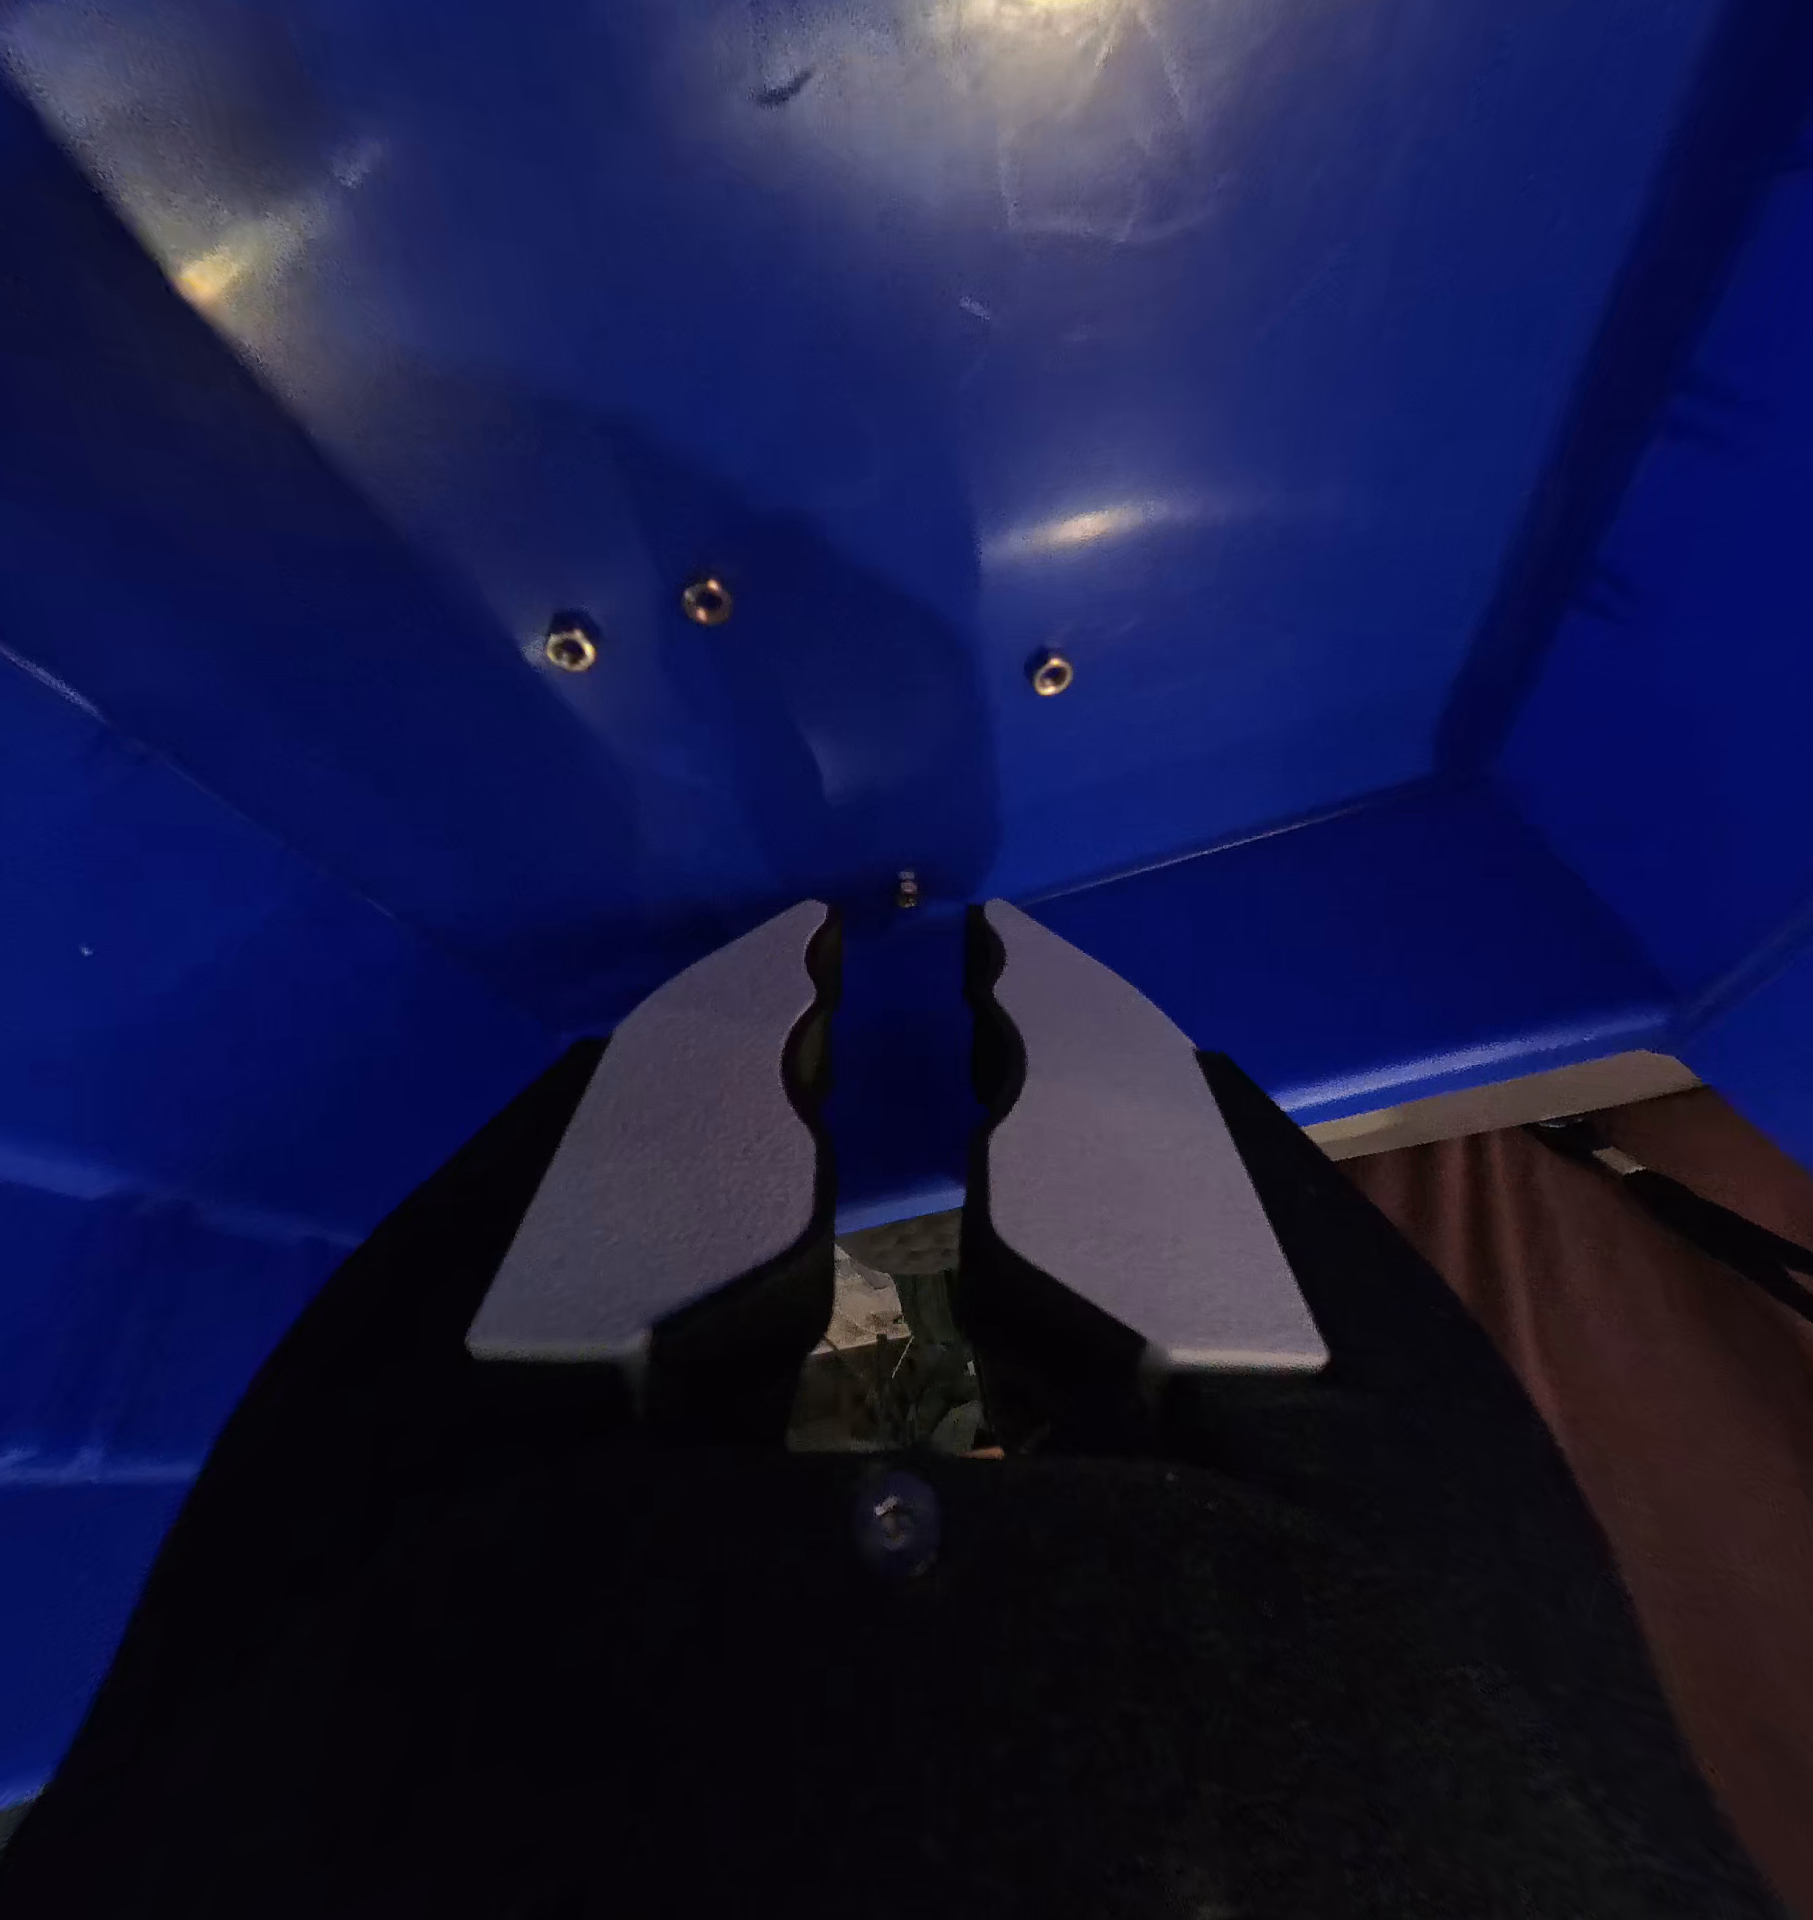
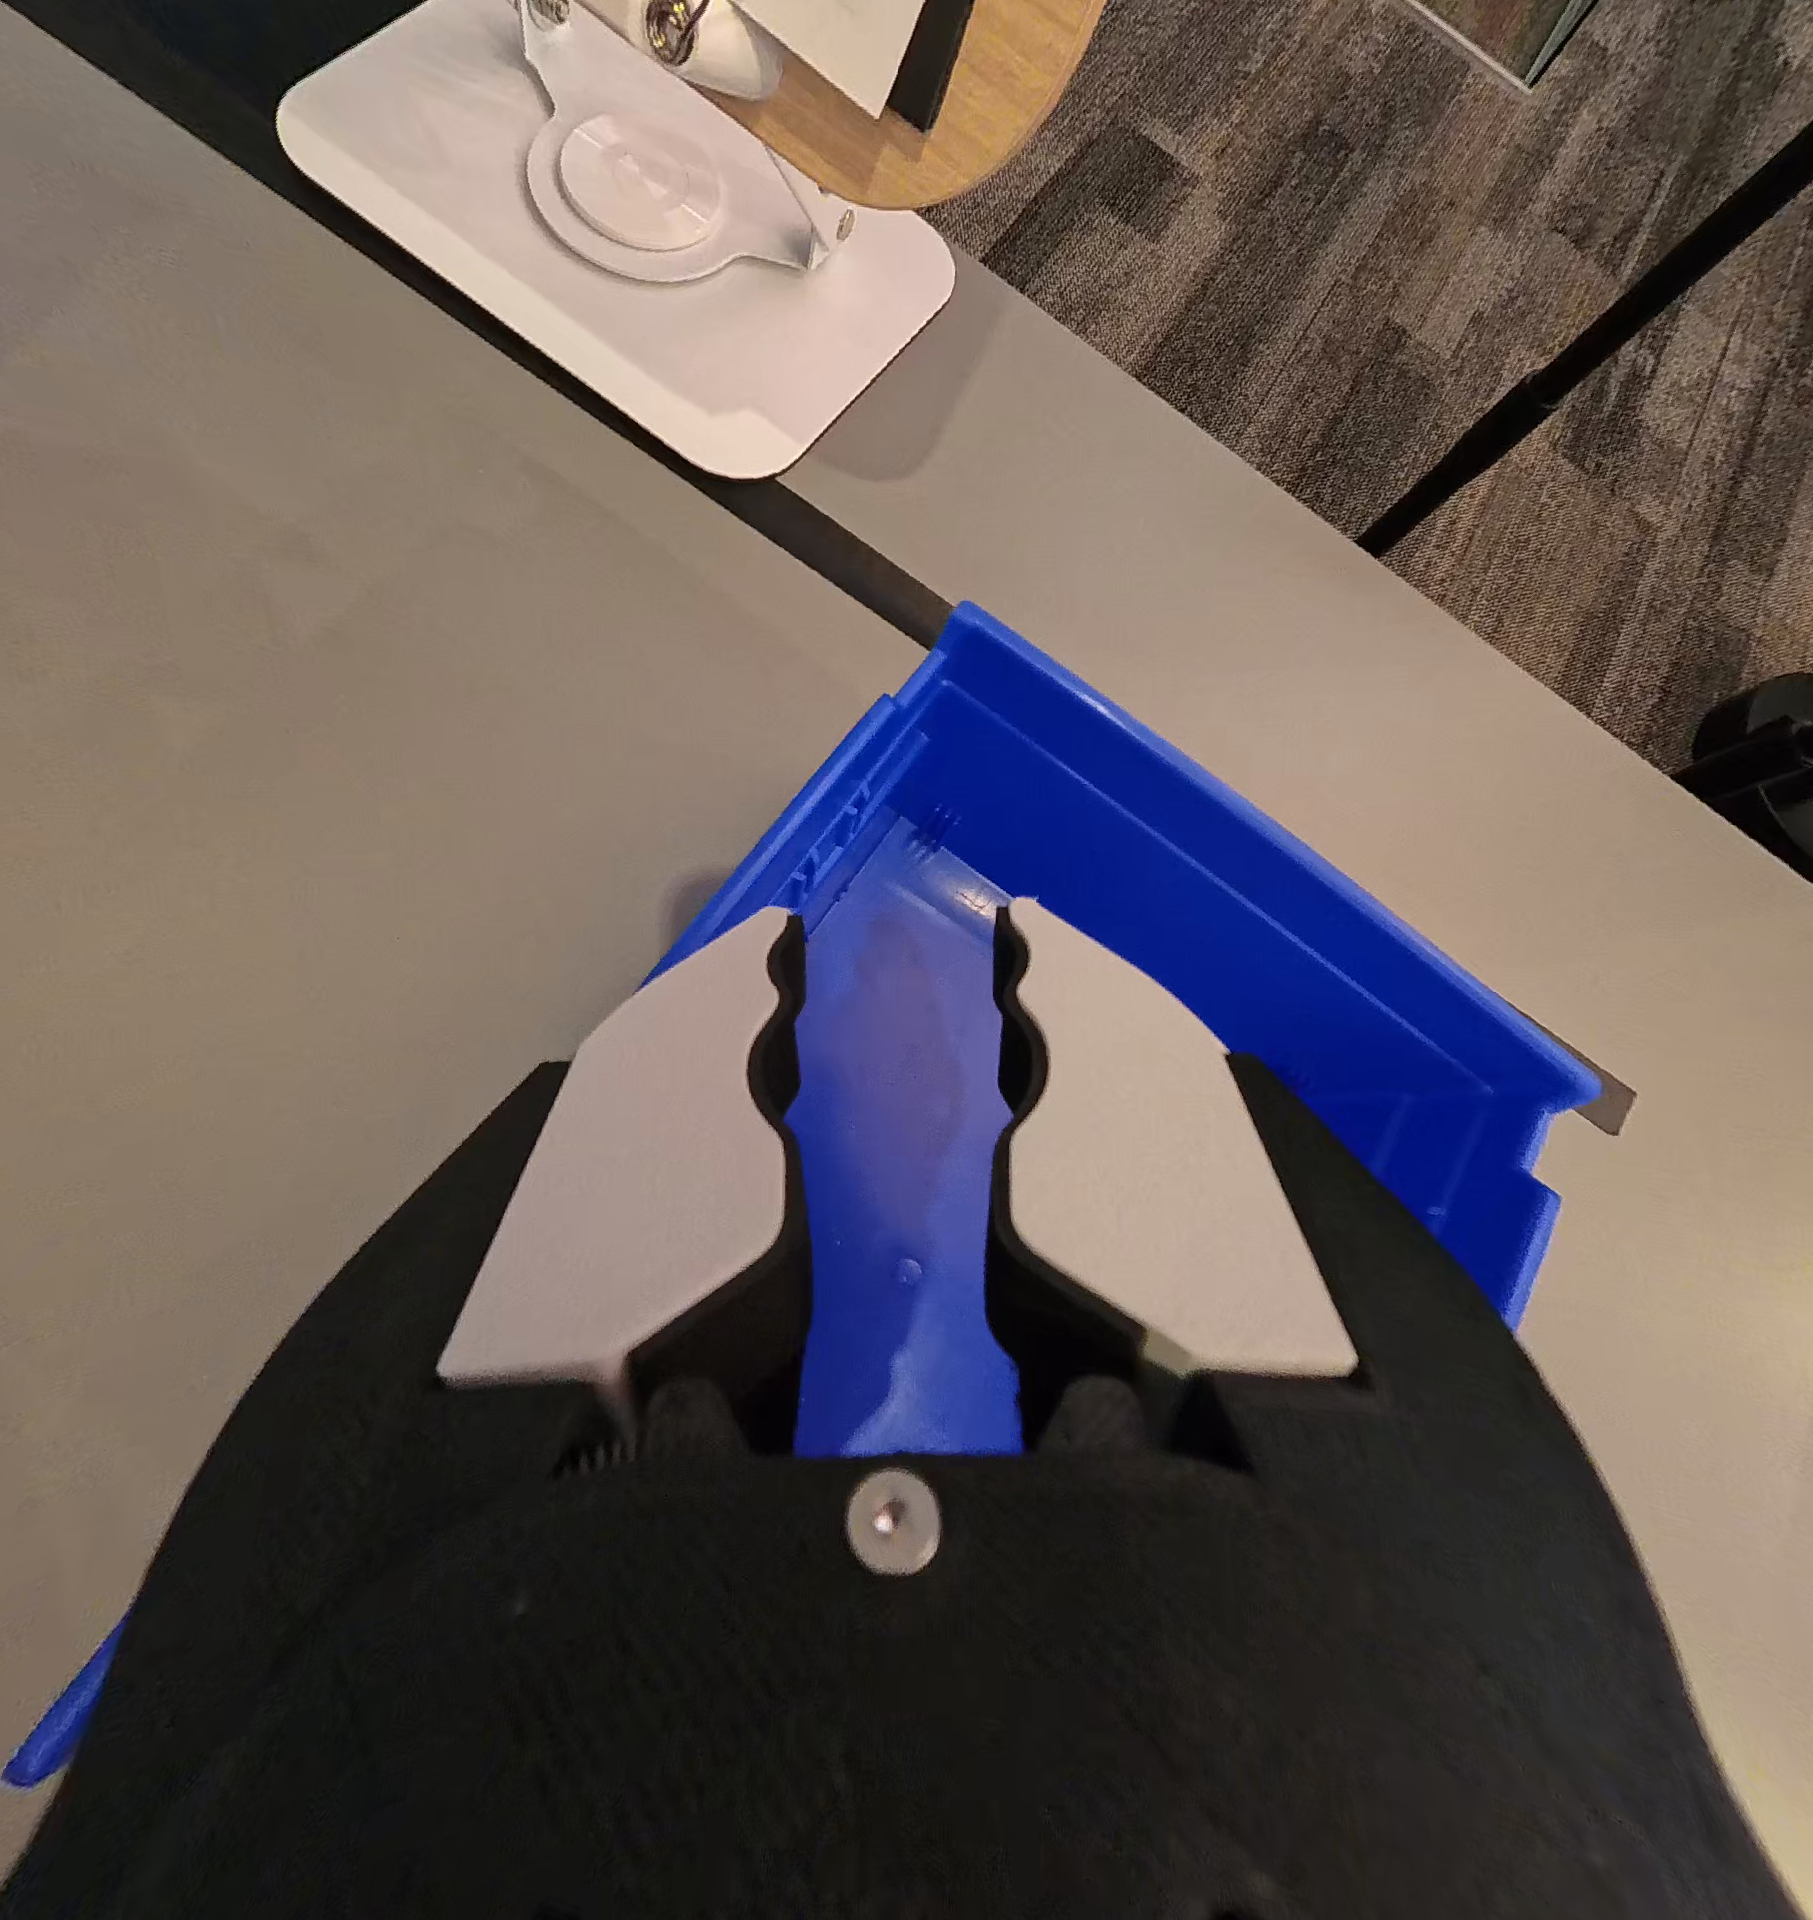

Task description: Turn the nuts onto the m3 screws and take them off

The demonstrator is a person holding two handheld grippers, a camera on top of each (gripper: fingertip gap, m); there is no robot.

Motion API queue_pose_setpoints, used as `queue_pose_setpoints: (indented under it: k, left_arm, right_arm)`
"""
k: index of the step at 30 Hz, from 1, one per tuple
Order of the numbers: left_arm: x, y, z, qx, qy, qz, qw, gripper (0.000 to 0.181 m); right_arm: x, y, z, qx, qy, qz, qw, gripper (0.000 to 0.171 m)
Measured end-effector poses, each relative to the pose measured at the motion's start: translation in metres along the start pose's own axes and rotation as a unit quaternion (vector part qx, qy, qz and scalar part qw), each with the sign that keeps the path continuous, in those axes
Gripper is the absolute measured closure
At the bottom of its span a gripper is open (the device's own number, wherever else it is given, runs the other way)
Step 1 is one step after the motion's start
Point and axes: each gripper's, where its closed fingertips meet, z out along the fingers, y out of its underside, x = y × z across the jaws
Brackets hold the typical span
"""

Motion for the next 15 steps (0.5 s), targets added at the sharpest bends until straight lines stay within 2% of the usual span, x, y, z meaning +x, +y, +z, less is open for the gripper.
queue_pose_setpoints:
  k: [4,10,15]
  left_arm:
    - [0.0035,-0.0007,0.0002,-0.008,-0.019,0.002,1.0,0.154]
    - [-0.0013,-0.0034,0.0001,-0.007,-0.045,0.001,0.999,0.166]
    - [-0.0024,-0.0037,0.0003,-0.007,-0.048,-0.005,0.999,0.168]
  right_arm:
    - [-0.0005,0.0018,0.0013,-0.007,0.001,-0.003,1.0,0.135]
    - [-0.0011,0.0041,0.0033,-0.015,0.001,-0.007,1.0,0.135]
    - [0.0004,0.0039,0.0016,-0.015,0.003,-0.006,1.0,0.135]
